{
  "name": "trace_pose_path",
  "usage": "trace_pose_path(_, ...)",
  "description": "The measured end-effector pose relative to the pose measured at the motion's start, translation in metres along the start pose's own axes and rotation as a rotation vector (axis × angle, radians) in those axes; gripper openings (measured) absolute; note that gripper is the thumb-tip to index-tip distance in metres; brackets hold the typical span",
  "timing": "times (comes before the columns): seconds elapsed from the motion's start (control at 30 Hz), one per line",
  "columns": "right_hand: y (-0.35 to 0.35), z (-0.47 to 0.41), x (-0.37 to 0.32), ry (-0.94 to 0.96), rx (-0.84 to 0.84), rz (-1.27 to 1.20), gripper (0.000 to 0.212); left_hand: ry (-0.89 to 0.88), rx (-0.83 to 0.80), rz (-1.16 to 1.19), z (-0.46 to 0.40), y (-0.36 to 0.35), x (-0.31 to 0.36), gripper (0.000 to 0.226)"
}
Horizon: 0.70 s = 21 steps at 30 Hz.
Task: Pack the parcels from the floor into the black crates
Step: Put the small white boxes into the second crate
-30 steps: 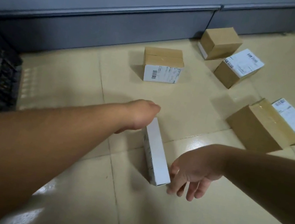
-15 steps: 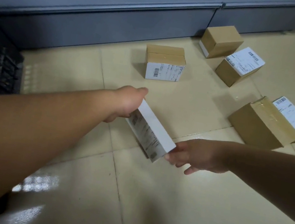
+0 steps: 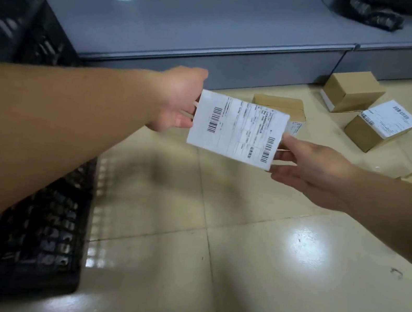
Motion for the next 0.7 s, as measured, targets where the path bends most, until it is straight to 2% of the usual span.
trace_pose_path(0.13,-0.022,0.007,-0.051,0.043,0.084,-0.063,0.031,-0.031,0.001,-0.030,0.022,0.041,0.034,0.053)
trace_pose_path(0.33,-0.072,0.031,-0.118,0.216,0.164,-0.139,0.023,-0.126,0.030,0.050,0.067,0.117,0.076,0.064)
trace_pose_path(0.53,-0.136,0.061,-0.158,0.314,0.087,-0.211,0.021,-0.234,0.078,0.012,0.116,0.193,0.075,0.064)
trace_pose_path(0.7,-0.199,0.082,-0.177,0.395,-0.072,-0.236,0.021,-0.248,0.107,-0.069,0.137,0.269,0.046,0.068)
Point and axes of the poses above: each hand's wrist, its own z-axis away from the middle knuckle, its own y-axis out of the back of the hand, x = y × z, the point moved 5 cm from there along -z, towards the middle knuckle, and after that the axes turned 9 degrees about -y, right-handed, at the moved point
